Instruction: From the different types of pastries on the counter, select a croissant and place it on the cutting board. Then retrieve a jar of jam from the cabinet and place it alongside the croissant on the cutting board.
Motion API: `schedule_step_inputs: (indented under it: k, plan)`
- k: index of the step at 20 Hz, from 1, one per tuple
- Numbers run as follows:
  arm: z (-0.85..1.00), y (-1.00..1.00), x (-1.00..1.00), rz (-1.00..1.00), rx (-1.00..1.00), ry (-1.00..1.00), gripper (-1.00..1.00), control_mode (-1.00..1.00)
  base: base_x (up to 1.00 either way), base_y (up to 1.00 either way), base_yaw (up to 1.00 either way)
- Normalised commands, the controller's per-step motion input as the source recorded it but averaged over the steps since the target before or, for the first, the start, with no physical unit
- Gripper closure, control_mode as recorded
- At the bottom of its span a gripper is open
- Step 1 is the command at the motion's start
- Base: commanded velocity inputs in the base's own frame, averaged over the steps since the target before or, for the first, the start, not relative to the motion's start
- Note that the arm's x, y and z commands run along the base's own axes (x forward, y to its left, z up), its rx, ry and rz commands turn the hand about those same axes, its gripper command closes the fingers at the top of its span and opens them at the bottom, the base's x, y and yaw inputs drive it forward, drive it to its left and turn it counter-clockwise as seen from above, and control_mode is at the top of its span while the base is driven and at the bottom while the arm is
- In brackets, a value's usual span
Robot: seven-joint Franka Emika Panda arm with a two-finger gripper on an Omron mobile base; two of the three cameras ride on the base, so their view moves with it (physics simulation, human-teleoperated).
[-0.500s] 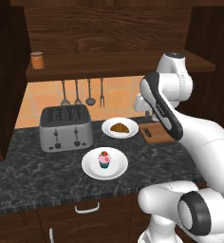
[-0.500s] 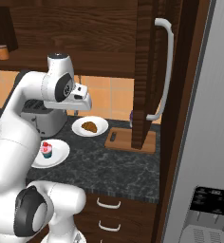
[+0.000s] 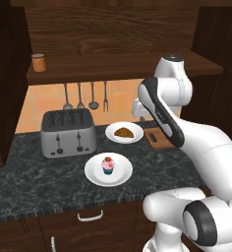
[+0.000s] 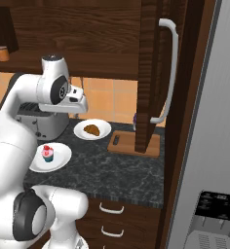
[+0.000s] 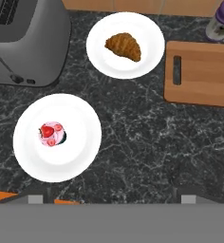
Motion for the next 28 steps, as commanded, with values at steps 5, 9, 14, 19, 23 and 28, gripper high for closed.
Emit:
schedule_step_inputs:
  k: [5,9,14,19,23,28]
  plan:
    - [-0.03,0.03,0.0,0.0,0.0,0.0,-1.0,-1.0,0.0,0.0,0.0]
    - [-0.27,0.03,0.02,0.0,-0.01,0.05,-1.0,-1.0,0.0,0.0,0.0]
    - [-1.0,0.01,0.21,-0.02,0.0,0.01,-1.0,-1.0,0.0,0.0,0.0]
    - [-0.49,0.06,0.43,-0.05,-0.01,0.01,-1.0,-1.0,0.0,0.0,0.0]
    - [-0.31,0.13,0.38,0.23,0.01,0.04,-1.0,-1.0,0.0,0.0,0.0]
    - [-0.26,-0.04,0.41,0.52,0.0,-0.02,-1.0,-1.0,0.0,0.0,0.0]
